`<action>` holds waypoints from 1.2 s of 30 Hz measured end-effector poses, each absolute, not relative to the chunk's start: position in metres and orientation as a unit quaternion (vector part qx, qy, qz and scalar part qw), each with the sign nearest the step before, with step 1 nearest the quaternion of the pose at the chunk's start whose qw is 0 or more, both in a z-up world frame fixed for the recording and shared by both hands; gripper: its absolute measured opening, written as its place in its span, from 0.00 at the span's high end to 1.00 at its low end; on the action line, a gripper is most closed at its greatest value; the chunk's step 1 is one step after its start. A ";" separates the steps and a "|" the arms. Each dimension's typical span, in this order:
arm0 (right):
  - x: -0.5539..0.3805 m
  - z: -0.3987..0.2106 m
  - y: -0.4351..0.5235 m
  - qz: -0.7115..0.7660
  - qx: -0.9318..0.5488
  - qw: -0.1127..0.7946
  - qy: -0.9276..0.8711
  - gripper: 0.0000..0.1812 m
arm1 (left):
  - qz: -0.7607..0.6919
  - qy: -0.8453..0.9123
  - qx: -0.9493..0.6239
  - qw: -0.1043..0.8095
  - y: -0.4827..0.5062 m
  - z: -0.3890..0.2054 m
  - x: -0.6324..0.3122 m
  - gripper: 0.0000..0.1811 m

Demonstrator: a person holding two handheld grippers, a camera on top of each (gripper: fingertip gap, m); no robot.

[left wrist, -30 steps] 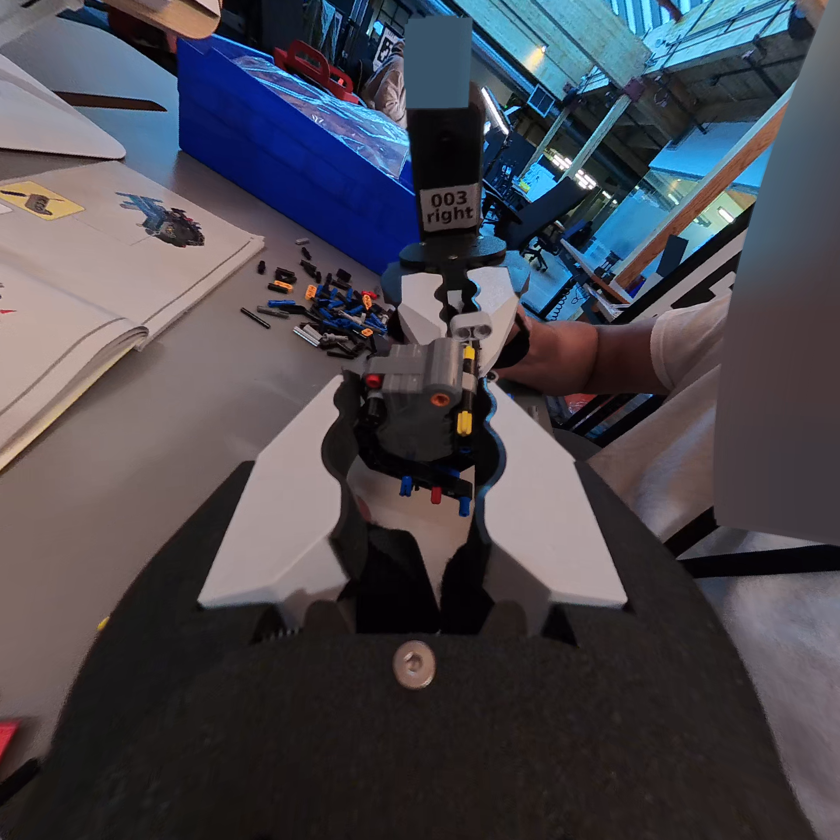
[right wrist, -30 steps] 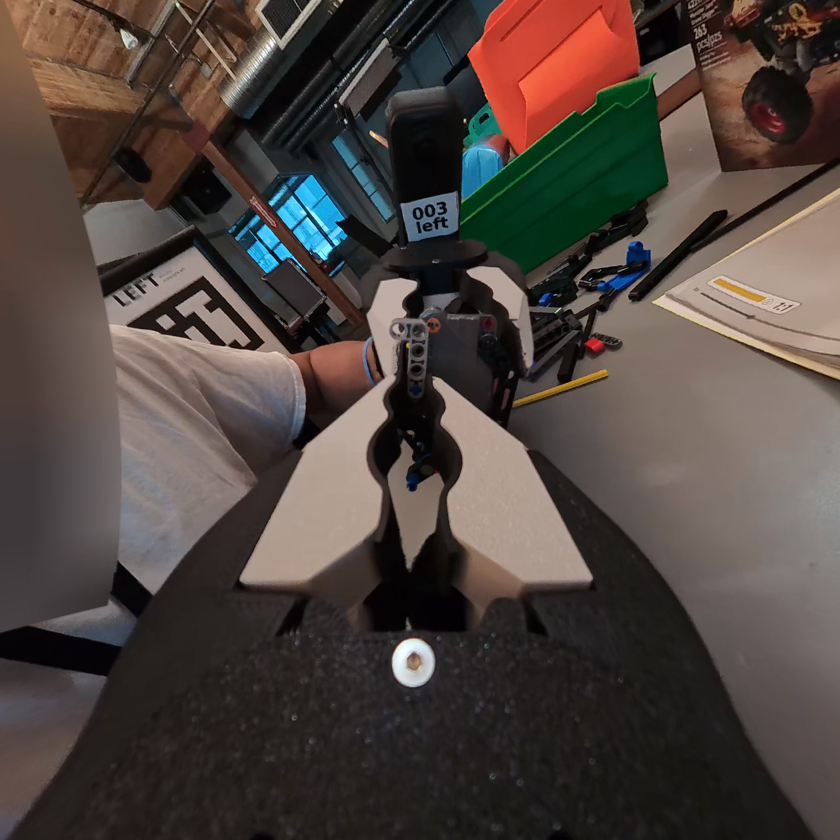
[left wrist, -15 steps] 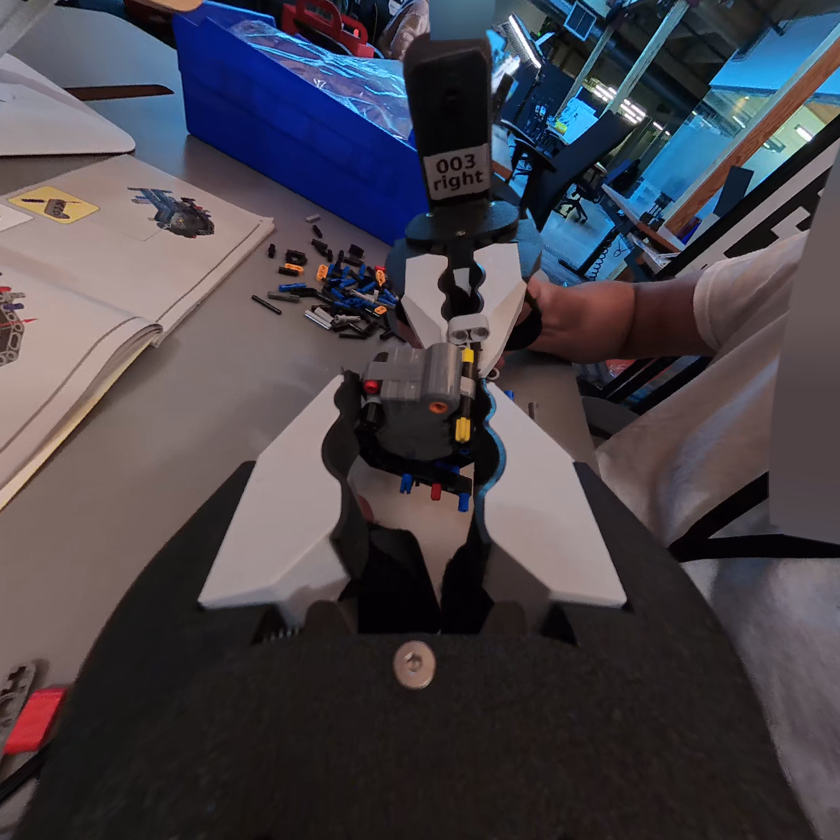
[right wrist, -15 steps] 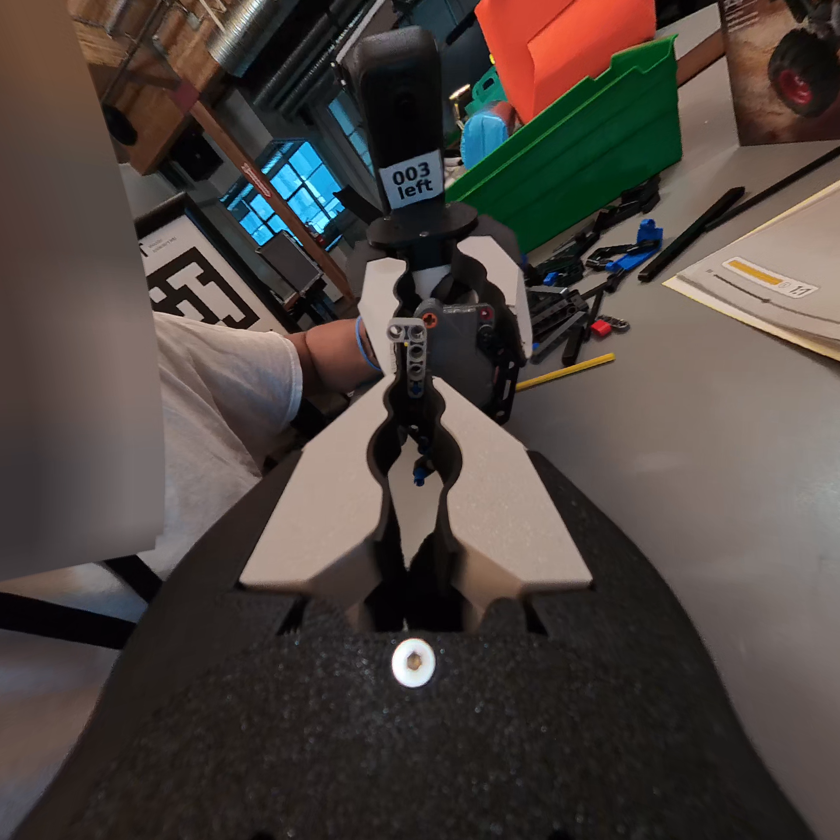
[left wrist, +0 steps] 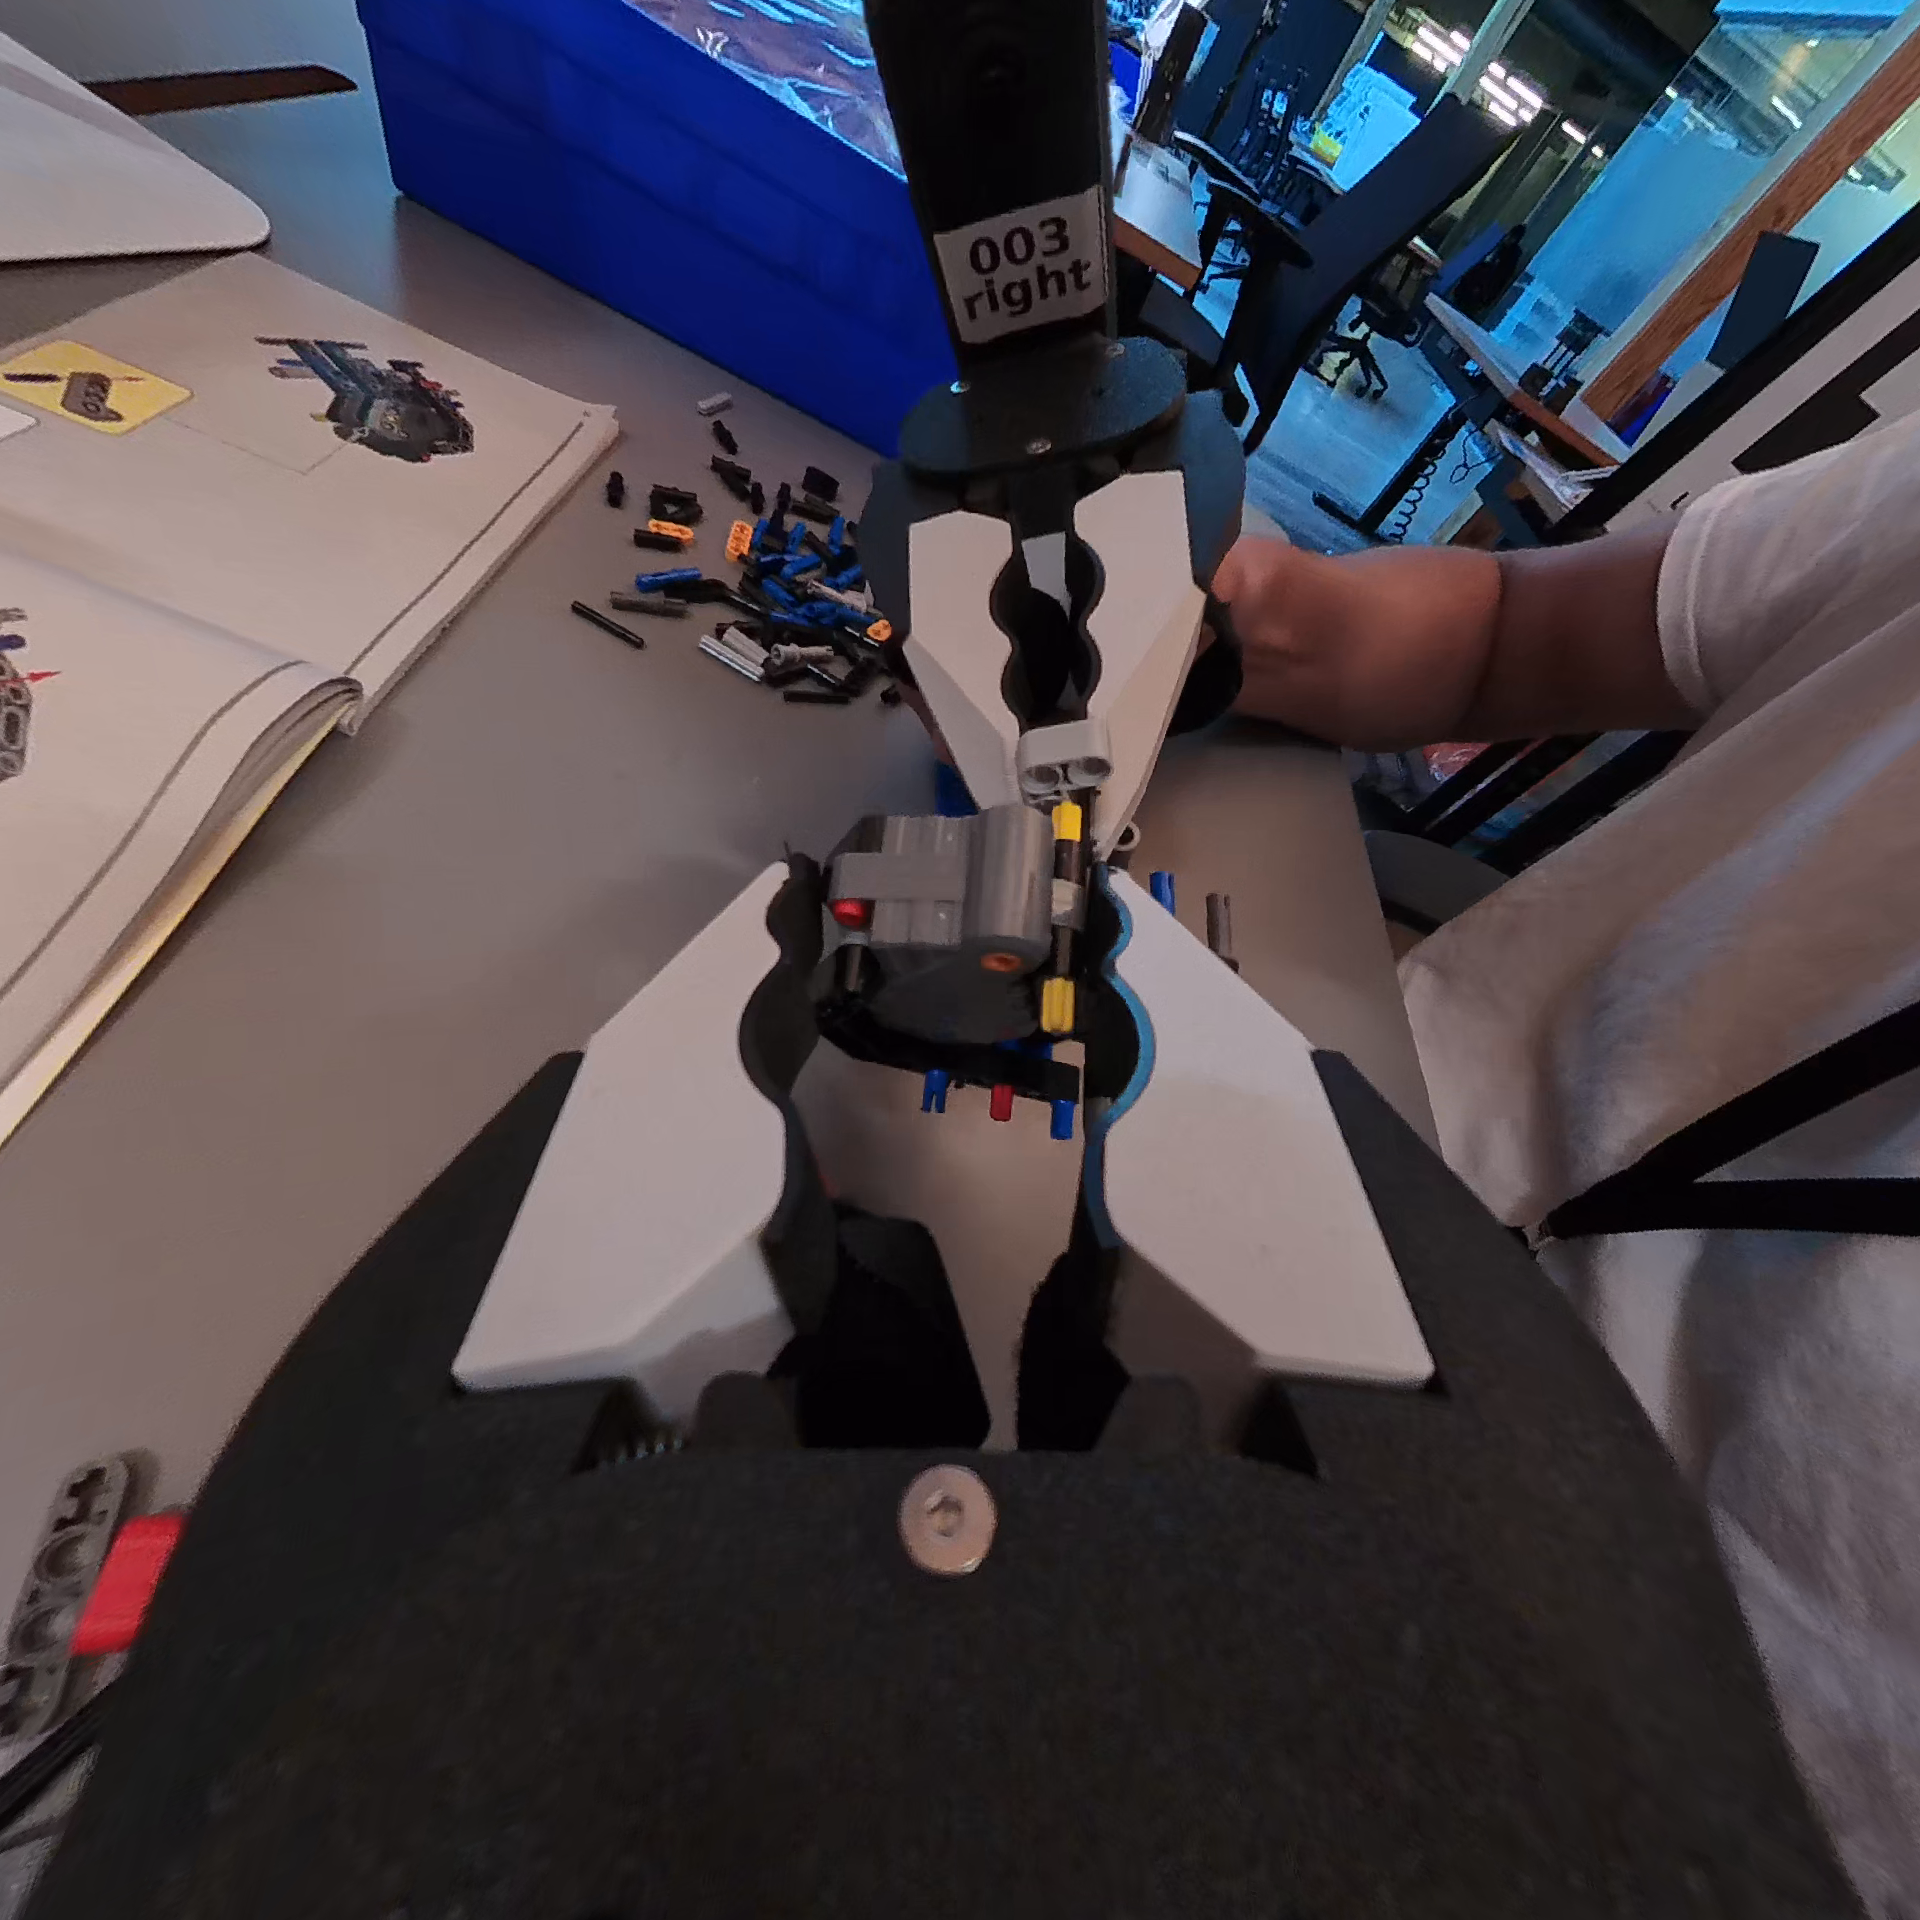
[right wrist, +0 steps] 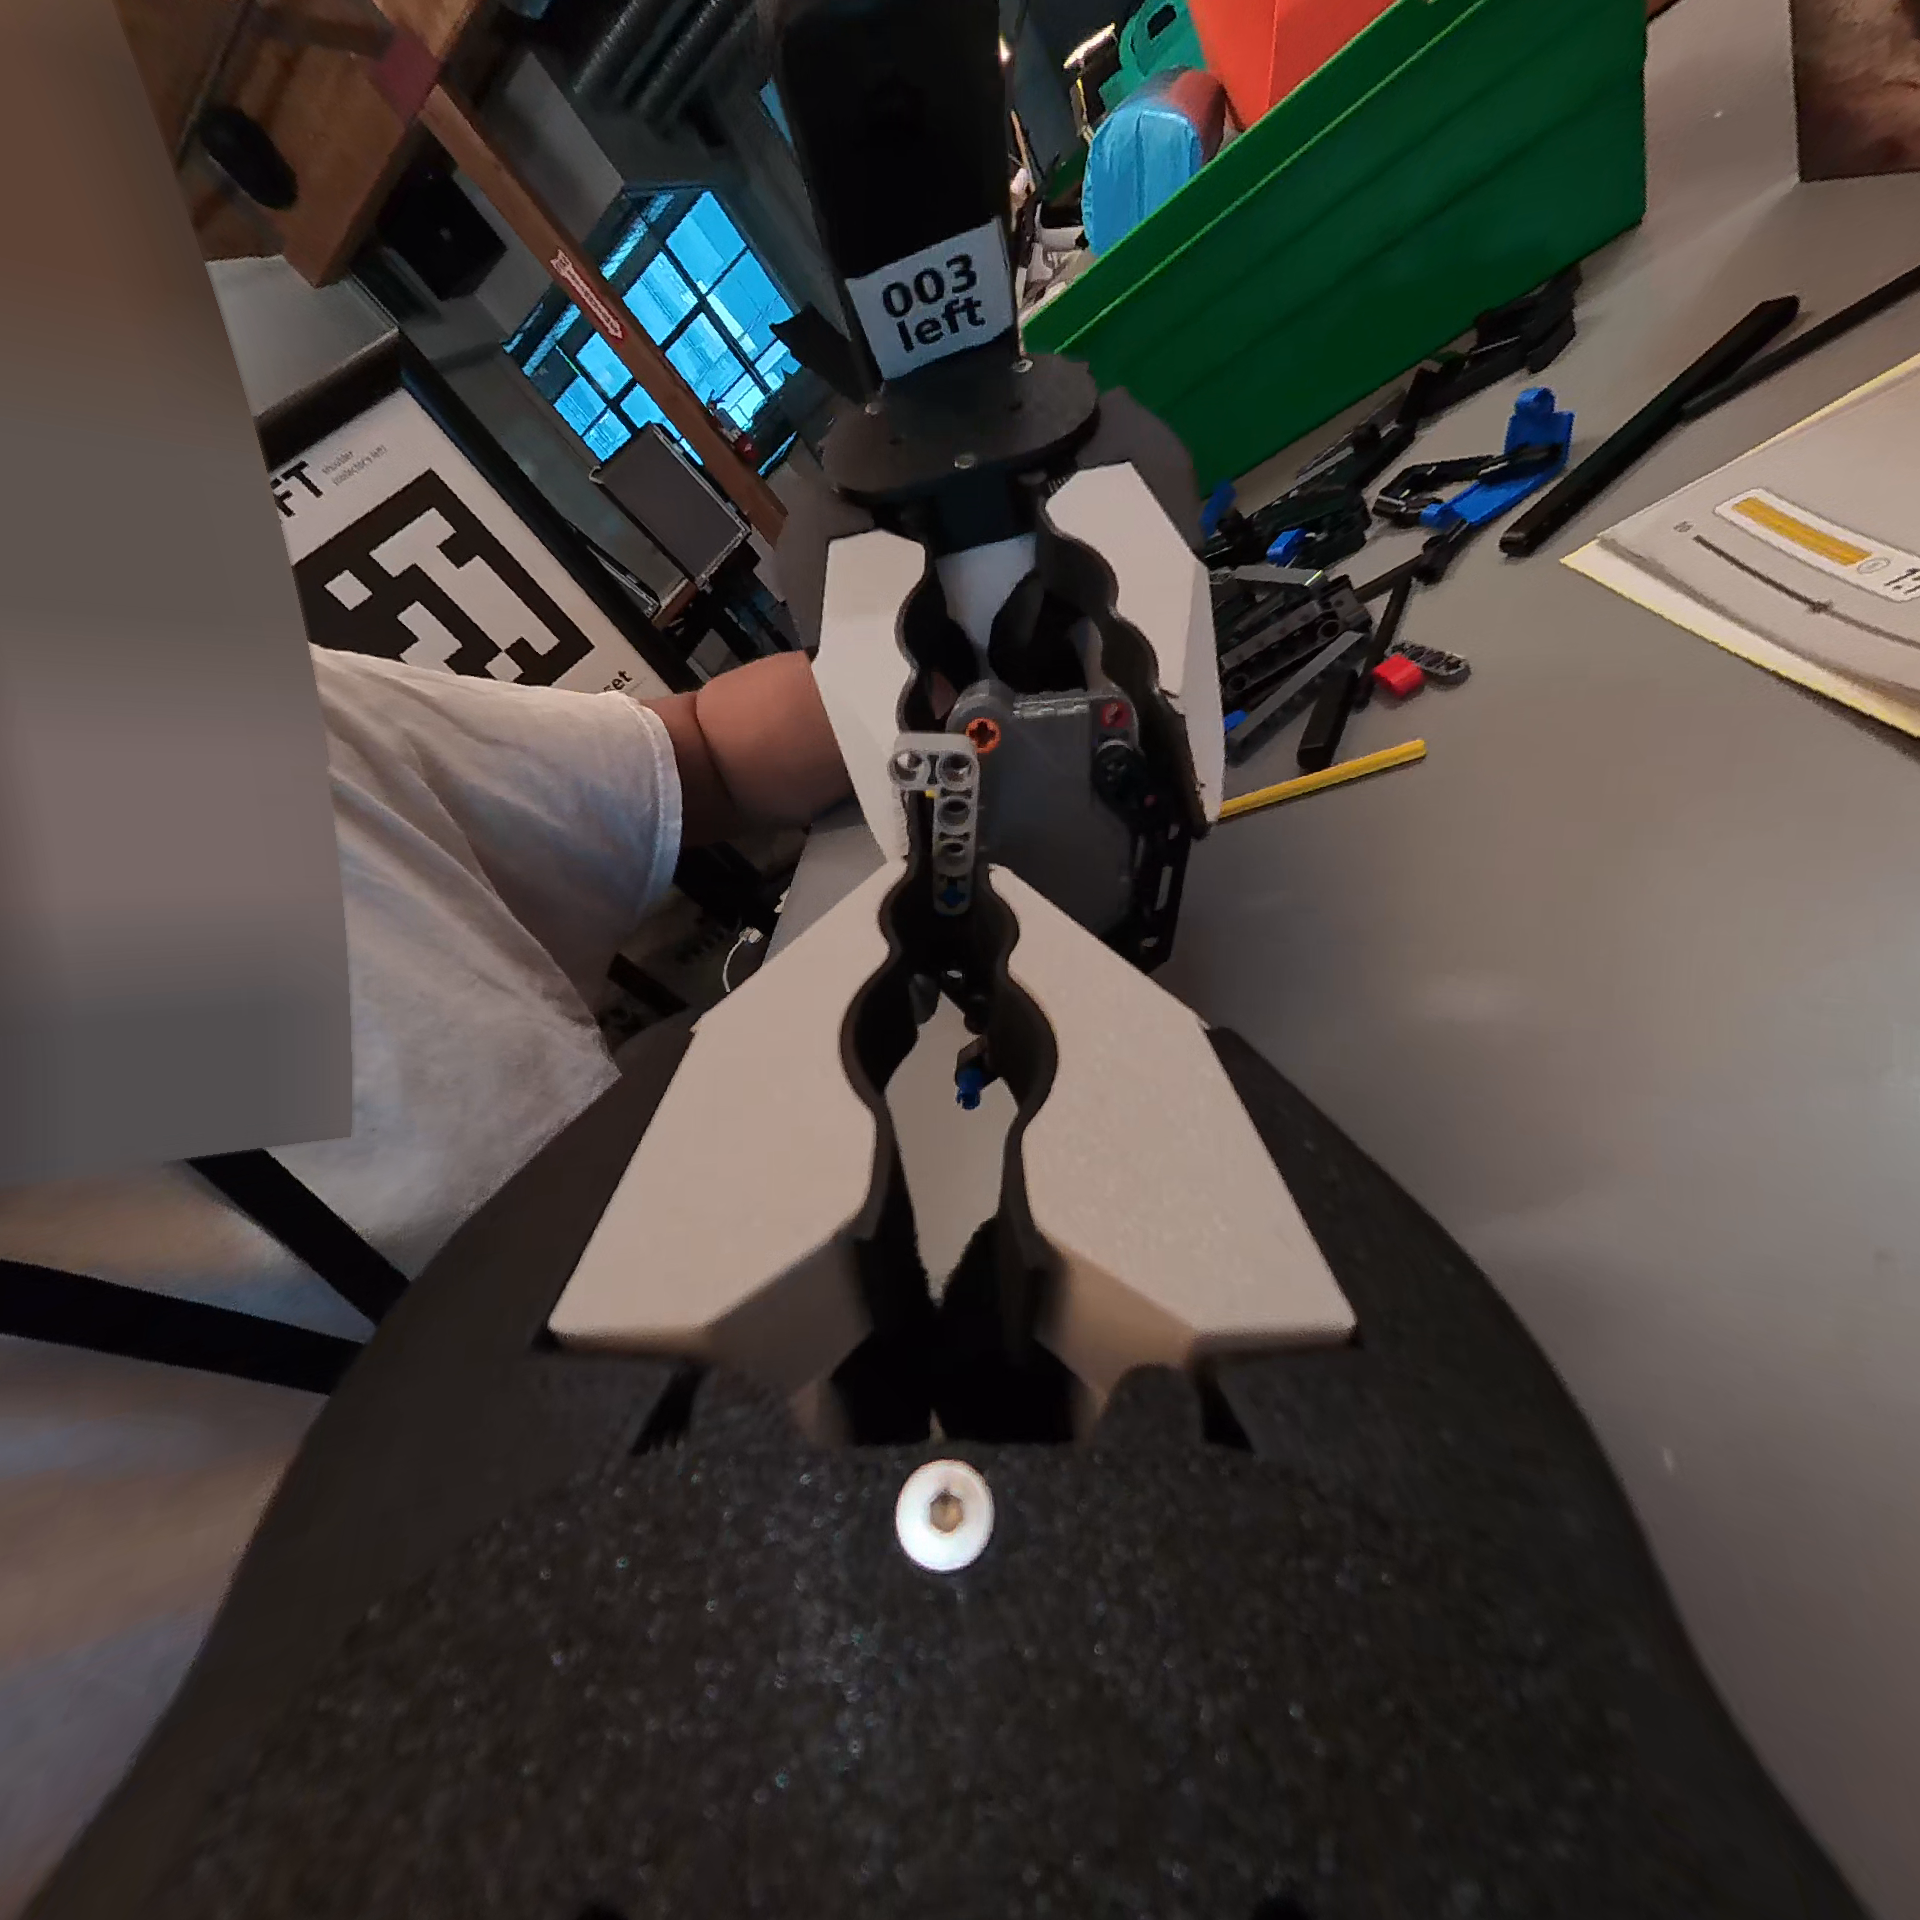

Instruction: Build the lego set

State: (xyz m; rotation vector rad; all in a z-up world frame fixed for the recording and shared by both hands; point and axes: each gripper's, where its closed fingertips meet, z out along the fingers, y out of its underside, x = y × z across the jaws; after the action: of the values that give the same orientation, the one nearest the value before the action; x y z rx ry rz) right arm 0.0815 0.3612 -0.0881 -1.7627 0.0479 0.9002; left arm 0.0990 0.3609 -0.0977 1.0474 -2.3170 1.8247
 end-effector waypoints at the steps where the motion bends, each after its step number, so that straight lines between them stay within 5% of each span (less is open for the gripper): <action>1: 0.082 -0.090 0.362 0.378 -0.746 0.547 0.023 0.97 | 0.581 -0.742 0.336 0.006 0.361 -0.099 0.099 0.73; 36: 0.081 -0.113 0.363 0.307 -0.799 0.517 -0.004 0.96 | 0.524 -0.784 0.331 -0.008 0.362 -0.125 0.098 0.74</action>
State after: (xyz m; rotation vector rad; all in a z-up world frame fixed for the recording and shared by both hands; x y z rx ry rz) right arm 0.0806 0.3629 -0.1131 -1.9177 -0.0086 0.7369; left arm 0.0976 0.3618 -0.1246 1.0465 -2.4766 1.6554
